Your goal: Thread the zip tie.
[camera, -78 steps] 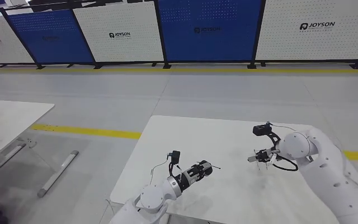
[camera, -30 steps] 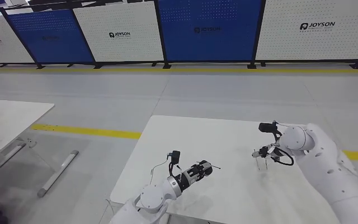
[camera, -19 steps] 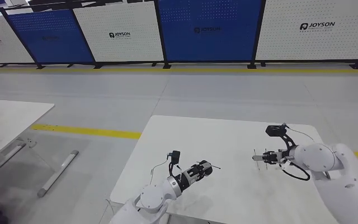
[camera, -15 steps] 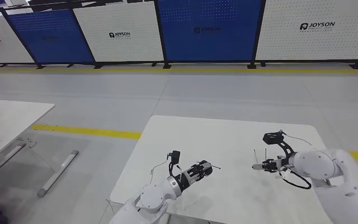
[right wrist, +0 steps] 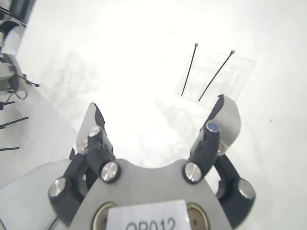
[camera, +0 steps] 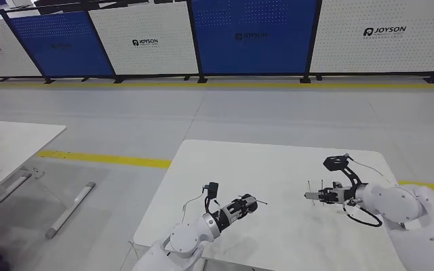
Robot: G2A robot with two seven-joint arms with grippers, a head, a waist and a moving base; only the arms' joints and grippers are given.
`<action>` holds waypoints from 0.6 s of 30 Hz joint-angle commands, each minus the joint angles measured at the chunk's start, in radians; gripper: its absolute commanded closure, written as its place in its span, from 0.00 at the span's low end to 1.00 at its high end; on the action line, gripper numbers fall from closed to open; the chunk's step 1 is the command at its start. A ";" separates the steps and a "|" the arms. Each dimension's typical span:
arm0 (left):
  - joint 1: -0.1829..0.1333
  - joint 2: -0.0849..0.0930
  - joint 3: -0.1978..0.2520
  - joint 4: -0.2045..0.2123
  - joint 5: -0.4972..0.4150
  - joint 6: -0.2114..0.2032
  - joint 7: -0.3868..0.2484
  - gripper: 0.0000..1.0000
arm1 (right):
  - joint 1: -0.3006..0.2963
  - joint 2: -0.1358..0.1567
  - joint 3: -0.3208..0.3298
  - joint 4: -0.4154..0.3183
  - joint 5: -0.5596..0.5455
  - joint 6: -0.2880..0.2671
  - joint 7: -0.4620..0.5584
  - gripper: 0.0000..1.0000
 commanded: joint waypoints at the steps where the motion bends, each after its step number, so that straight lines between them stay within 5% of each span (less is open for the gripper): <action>1: 0.000 0.000 0.000 0.000 0.000 0.000 0.000 1.00 | 0.002 0.001 0.001 0.025 0.023 -0.050 -0.006 0.00; 11: 0.000 0.000 0.000 0.000 0.000 0.000 0.000 1.00 | 0.163 -0.038 -0.153 0.253 0.071 -0.093 0.011 0.00; 18: 0.000 0.000 0.000 0.000 0.000 0.000 0.000 1.00 | 0.174 -0.040 -0.163 0.263 0.075 -0.093 0.031 0.00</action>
